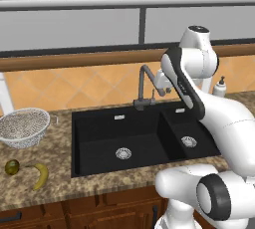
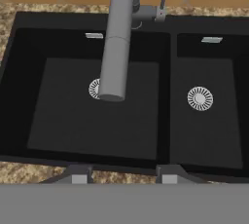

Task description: Put the colander in the sink, put the banana, kiwi, orange in the colander, and turn on the sink faucet and pour water over the colander.

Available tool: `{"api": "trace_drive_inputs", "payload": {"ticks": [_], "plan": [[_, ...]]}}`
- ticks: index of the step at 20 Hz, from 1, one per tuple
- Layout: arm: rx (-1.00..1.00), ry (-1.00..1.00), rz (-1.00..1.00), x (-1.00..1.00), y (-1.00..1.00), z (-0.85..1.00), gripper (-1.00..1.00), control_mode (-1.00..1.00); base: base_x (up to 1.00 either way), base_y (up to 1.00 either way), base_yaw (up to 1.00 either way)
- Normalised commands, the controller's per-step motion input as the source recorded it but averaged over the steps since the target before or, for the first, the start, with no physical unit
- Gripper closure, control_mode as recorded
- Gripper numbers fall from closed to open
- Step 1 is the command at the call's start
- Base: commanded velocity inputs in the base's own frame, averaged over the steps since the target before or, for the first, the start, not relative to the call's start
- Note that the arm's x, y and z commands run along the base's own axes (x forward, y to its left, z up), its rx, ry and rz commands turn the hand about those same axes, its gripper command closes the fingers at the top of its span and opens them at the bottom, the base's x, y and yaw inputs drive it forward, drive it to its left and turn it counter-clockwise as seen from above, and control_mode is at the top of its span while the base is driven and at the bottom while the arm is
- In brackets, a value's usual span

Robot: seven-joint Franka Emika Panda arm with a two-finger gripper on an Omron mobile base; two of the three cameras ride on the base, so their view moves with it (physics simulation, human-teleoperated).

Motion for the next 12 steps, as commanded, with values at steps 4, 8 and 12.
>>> {"api": "trace_drive_inputs", "payload": {"ticks": [4,8,12], "plan": [[0.00,0.00,0.00,0.00,0.00,-0.07,-1.00,-1.00,0.00,0.00,0.00],[-0.05,0.04,0.00,0.07,0.78,-0.38,-1.00,-1.00,0.00,0.00,0.00],[-0.01,0.10,0.00,0.13,1.00,-0.48,-1.00,-1.00,0.00,0.00,0.00]]}}
